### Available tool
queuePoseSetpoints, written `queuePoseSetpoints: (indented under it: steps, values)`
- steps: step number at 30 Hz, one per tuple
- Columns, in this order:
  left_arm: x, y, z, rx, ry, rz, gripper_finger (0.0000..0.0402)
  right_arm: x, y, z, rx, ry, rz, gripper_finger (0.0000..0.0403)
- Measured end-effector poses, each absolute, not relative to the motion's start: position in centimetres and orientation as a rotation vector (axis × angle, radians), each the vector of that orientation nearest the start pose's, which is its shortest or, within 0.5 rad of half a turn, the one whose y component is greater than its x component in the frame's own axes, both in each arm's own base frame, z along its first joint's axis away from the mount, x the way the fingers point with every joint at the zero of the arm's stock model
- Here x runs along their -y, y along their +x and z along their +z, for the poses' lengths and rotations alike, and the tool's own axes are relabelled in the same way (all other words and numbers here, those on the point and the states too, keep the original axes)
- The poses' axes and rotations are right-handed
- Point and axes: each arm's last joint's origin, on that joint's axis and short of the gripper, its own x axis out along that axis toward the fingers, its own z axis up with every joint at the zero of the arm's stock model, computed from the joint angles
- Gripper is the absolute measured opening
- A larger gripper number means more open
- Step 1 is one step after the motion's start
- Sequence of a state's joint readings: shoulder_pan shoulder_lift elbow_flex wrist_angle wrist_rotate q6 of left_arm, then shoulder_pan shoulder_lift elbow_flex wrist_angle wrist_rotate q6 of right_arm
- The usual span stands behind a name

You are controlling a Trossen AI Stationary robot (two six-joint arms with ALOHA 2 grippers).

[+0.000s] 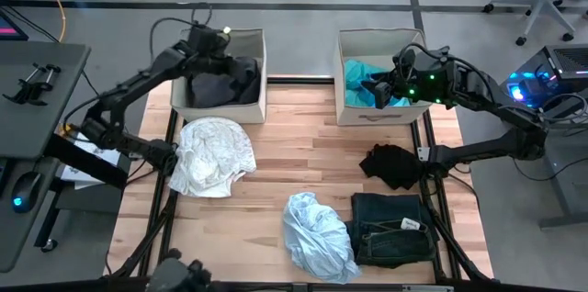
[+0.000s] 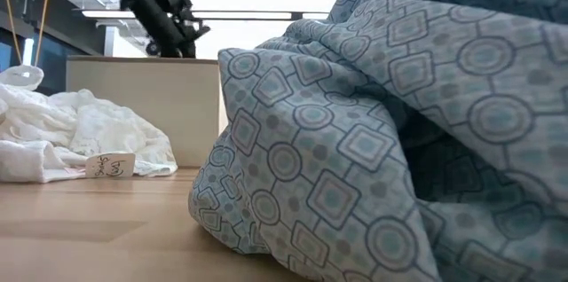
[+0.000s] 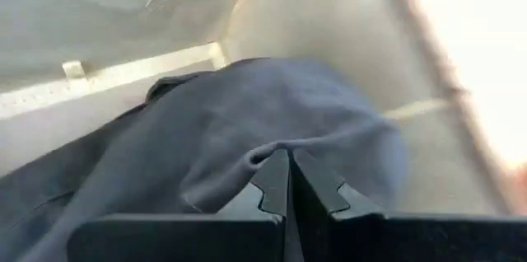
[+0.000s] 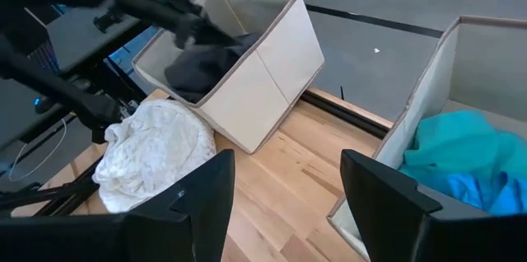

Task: Sort clothes
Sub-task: Put the gray pants into the left laundry organizer, then put the white dress into the right laundry organizer

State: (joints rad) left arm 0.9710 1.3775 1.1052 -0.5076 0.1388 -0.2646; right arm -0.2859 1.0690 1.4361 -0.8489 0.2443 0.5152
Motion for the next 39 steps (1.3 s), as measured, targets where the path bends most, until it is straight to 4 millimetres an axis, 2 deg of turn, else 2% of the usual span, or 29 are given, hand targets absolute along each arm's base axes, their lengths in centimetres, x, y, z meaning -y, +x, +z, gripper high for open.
queuePoseSetpoints:
  steps: [3,8,10,12,14,16,19,22,27,33,39]
  values:
    - [-24.7,17.2,24.9,-0.617,-0.696,0.959,0.0000,5.9,17.6,43.5,-0.342,0.504,-0.634,0.0210]
    - [-25.5,16.6,18.8,-0.850,-0.799,1.017,0.0000,5.9,17.6,43.4,-0.344,0.506,-0.627,0.0210]
    - [-25.7,16.4,17.5,-0.912,-0.814,1.007,0.0000,5.9,17.6,43.4,-0.344,0.506,-0.626,0.0210]
    - [-25.7,16.3,17.3,-0.931,-0.806,0.998,0.0000,5.9,17.6,43.4,-0.344,0.506,-0.626,0.0210]
    - [-25.7,16.3,18.1,-0.925,-0.794,0.997,0.0000,5.9,17.6,43.4,-0.343,0.509,-0.627,0.0210]
    - [-25.5,16.1,19.8,-0.907,-0.771,1.003,0.0000,5.9,17.6,43.4,-0.342,0.513,-0.628,0.0210]
    - [-24.9,15.9,23.8,-0.896,-0.705,0.983,0.0000,5.9,17.6,43.4,-0.343,0.513,-0.628,0.0210]
    - [-23.3,15.4,27.6,-0.924,-0.627,0.949,0.0000,5.9,17.6,43.4,-0.343,0.513,-0.628,0.0210]
    - [-20.0,14.0,32.6,-0.903,-0.575,0.924,0.0000,6.0,17.9,43.3,-0.354,0.512,-0.630,0.0210]
    - [-15.1,12.8,36.1,-0.733,-0.509,0.860,0.0000,5.7,19.9,42.3,-0.424,0.454,-0.590,0.0210]
    - [-10.1,12.7,37.2,-0.671,-0.324,0.651,0.0000,4.9,23.2,40.8,-0.509,0.372,-0.512,0.0210]
